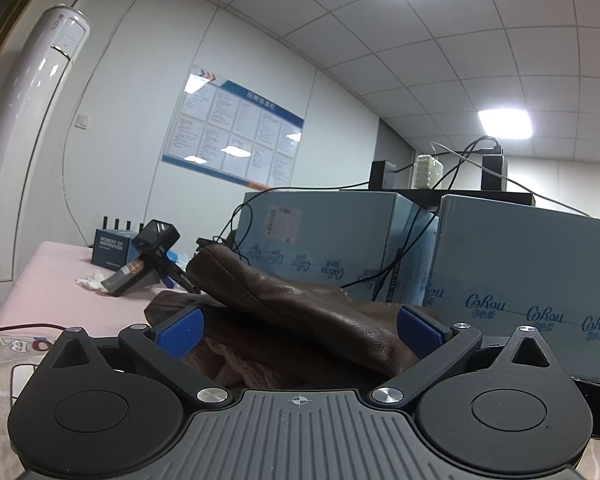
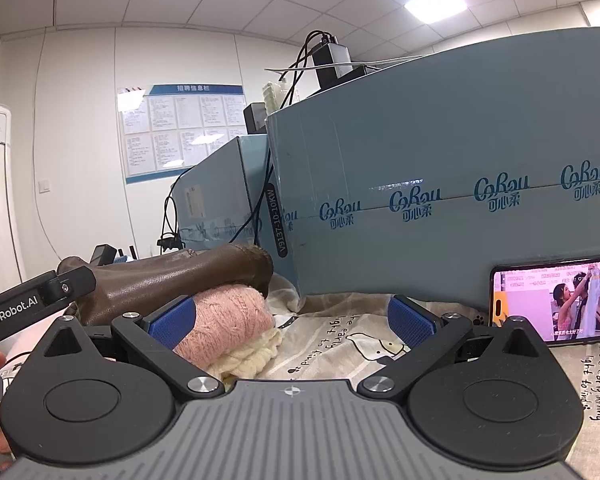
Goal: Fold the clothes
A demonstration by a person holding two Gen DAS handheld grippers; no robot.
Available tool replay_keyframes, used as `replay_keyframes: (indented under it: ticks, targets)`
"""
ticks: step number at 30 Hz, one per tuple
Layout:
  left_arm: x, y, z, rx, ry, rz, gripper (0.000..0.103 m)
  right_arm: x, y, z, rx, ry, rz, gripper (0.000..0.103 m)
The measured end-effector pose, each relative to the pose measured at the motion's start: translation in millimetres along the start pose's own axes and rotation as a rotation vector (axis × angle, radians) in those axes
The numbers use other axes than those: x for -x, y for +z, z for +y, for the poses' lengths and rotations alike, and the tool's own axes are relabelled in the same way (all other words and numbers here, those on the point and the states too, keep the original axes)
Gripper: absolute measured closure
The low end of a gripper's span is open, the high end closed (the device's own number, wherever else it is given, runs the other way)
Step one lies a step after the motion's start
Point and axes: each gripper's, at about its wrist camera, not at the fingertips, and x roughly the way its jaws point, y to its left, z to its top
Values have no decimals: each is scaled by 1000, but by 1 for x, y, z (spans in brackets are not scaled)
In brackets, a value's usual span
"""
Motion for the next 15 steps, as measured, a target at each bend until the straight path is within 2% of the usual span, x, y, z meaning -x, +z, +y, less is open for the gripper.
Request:
replay_keyframes:
  ticks: [15]
  targets:
    - [1,-1,0,-8,-14,-4,0,0,0,-1,-2,1,1,0]
